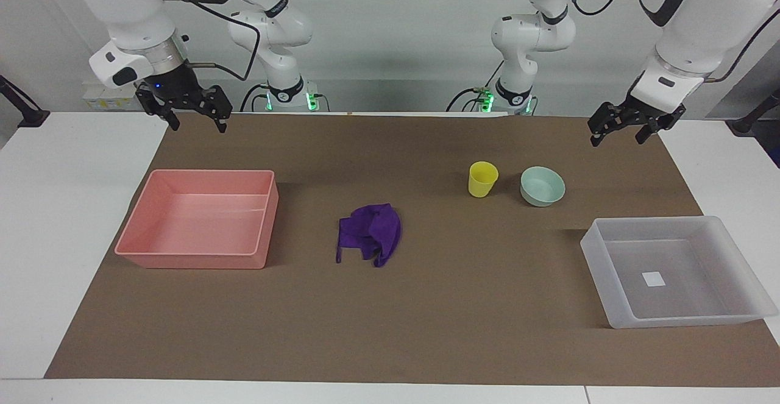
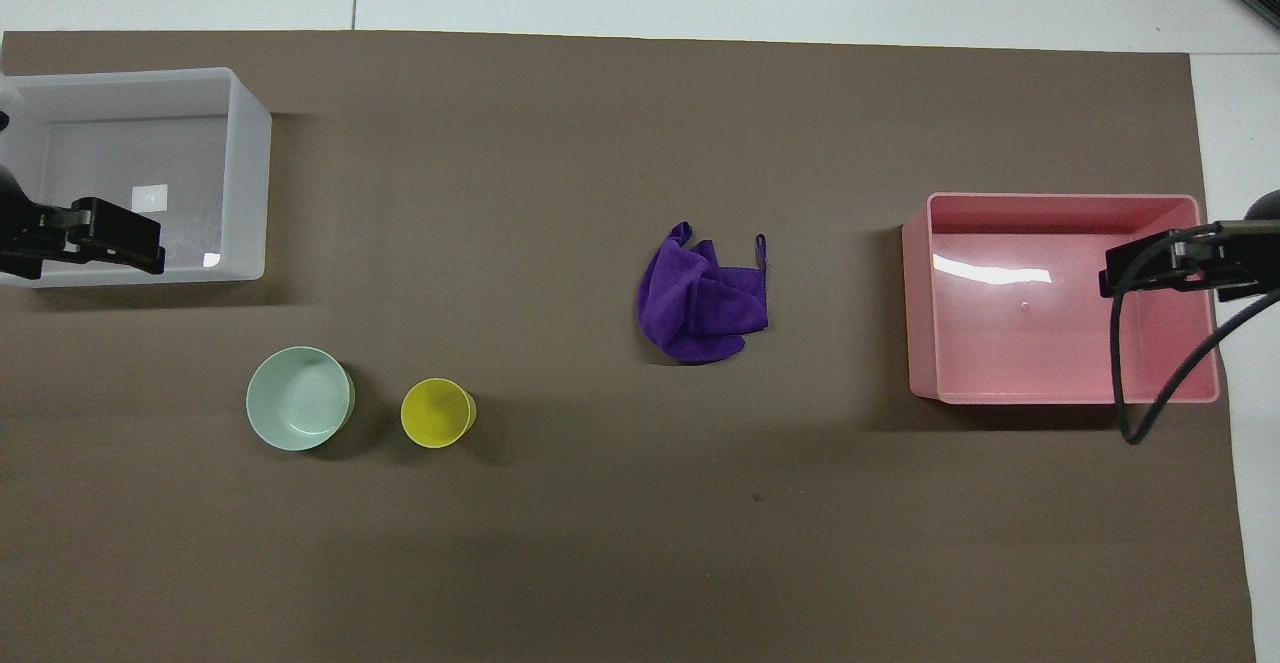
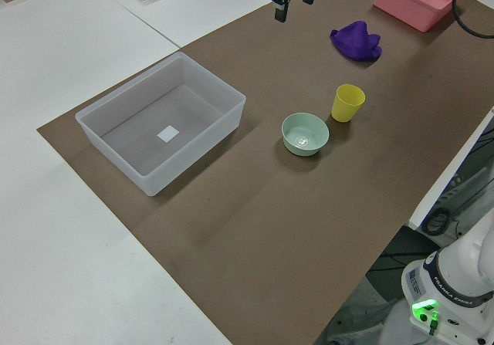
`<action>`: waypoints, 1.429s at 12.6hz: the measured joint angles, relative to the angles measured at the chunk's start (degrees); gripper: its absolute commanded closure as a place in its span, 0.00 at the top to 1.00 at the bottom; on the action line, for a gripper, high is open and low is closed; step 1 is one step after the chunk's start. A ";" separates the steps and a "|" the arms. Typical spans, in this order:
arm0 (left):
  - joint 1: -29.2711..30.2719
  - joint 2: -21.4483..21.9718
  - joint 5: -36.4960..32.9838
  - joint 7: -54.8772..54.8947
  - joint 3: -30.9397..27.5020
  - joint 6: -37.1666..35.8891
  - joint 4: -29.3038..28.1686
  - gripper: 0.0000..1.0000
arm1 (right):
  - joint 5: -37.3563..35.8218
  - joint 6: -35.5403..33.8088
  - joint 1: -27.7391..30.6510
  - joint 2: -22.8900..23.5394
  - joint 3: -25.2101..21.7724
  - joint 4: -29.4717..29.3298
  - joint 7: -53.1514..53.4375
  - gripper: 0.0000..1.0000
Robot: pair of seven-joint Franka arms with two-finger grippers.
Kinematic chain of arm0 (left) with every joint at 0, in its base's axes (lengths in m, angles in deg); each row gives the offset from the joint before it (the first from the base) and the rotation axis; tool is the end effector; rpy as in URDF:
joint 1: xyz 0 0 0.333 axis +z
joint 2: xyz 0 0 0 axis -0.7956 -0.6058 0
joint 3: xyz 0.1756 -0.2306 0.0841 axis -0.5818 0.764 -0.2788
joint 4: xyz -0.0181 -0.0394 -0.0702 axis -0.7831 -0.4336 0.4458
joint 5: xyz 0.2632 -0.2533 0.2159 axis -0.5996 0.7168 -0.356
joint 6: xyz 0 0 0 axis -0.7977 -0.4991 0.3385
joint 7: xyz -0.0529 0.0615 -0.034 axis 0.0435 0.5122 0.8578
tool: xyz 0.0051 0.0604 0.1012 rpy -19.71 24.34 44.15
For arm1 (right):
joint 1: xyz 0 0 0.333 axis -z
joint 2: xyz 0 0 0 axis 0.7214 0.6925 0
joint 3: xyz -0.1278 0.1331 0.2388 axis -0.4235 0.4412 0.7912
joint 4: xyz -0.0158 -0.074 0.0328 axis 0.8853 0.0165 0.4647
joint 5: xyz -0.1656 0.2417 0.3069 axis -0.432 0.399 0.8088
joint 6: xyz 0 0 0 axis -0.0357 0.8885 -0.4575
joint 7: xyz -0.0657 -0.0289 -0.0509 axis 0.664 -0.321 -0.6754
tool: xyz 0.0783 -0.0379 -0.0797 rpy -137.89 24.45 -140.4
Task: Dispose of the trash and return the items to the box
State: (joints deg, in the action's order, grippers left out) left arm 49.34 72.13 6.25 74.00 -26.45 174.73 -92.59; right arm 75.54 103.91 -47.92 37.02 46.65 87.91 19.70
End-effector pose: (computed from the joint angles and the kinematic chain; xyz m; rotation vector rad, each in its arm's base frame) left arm 0.5877 -0.0447 0.6008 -3.1214 0.0179 0.0580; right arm 0.5787 -0.0133 0.5980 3.1193 -0.0886 -0.0544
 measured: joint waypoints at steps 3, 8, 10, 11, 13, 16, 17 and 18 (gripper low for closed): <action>0.01 0.00 0.00 0.00 -0.10 0.00 -0.01 1.00 | 0.00 0.00 0.00 -0.03 0.00 0.01 0.00 1.00; 0.03 0.08 0.04 0.19 -0.22 -0.15 -0.01 1.00 | 0.00 0.00 0.00 -0.06 0.00 0.04 0.00 1.00; -0.03 0.08 0.21 0.24 -0.07 -0.36 -0.01 1.00 | 0.02 0.00 -0.01 -0.07 0.00 0.15 0.00 1.00; -0.07 0.06 0.22 0.24 0.00 -0.54 -0.02 1.00 | 0.03 0.00 -0.03 -0.07 0.00 0.22 0.01 1.00; -0.07 -0.04 0.22 0.24 0.01 -0.63 -0.05 1.00 | 0.10 0.00 -0.07 -0.09 0.04 0.32 0.01 1.00; -0.01 -0.04 0.22 0.06 -0.13 -1.33 -0.11 1.00 | 0.64 0.72 -0.17 -0.43 0.19 1.34 0.01 1.00; 0.01 -0.04 0.23 0.04 -0.24 -2.40 -0.42 1.00 | 0.97 3.14 -0.50 -0.84 0.35 2.78 0.01 1.00; 0.01 -0.02 0.23 0.04 -0.27 -3.49 -1.72 1.00 | 1.10 6.07 -1.48 -1.36 0.39 4.79 0.15 1.00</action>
State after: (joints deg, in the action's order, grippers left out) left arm 49.35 72.11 6.48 74.04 -26.71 171.24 -94.31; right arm 76.64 109.98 -49.40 35.66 47.04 92.70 19.85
